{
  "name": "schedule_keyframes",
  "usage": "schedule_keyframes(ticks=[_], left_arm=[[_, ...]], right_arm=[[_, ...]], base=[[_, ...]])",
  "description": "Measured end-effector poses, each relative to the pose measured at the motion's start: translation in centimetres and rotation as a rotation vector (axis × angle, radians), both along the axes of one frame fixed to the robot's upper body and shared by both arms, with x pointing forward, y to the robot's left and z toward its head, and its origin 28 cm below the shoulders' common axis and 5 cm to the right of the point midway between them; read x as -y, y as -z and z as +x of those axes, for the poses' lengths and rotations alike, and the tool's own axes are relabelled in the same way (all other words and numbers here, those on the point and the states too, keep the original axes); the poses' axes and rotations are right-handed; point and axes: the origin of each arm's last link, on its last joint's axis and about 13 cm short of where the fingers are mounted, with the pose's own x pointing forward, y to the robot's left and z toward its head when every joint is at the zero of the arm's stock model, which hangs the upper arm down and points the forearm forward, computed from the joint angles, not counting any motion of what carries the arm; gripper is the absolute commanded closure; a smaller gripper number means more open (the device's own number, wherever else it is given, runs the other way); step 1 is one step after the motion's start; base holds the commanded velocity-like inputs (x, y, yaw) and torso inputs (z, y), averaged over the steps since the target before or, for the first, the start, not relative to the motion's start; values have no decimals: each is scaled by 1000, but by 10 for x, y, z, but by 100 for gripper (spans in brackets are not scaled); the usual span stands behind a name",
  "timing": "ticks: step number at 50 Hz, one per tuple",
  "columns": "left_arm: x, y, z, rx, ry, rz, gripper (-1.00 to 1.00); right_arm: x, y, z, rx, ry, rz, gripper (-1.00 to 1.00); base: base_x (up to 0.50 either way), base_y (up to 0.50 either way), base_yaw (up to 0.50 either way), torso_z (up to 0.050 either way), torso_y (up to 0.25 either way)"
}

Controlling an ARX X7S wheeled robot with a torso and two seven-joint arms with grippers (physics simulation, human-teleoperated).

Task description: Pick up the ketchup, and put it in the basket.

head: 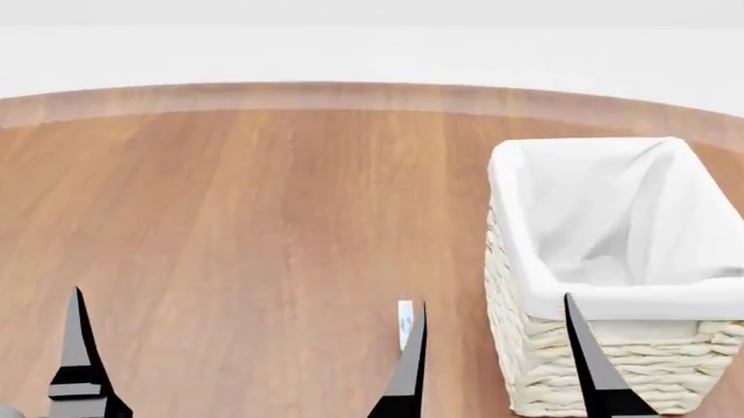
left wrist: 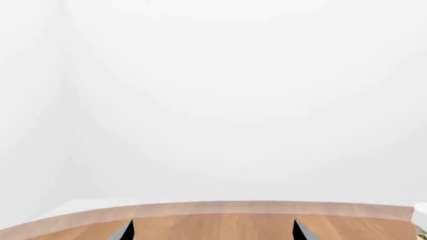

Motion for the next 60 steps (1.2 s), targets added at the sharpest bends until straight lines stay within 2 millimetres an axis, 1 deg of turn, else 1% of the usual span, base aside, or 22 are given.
schedule_keyframes(ticks=[7, 14, 40, 47, 60], left_arm=[[0, 0, 0, 0, 0, -1, -100], [0, -1, 0, 0, 0, -2, -100], [-1, 1, 1, -2, -2, -8, -100], [-1, 1, 1, -6, -2, -13, -100], [-3, 1, 2, -41, 0, -33, -100]], right_arm=[[0, 1, 0, -4, 0, 2, -100], [0, 1, 0, -1, 4, 18, -100], [2, 2, 0, 9, 0, 76, -100], [2, 2, 0, -1, 9, 61, -100], [1, 3, 1, -11, 7, 50, -100]], base=[[486, 11, 0, 0, 1], [12, 0, 0, 0, 0], [0, -500, 0, 0, 0], [0, 0, 0, 0, 0], [0, 0, 0, 49, 0]])
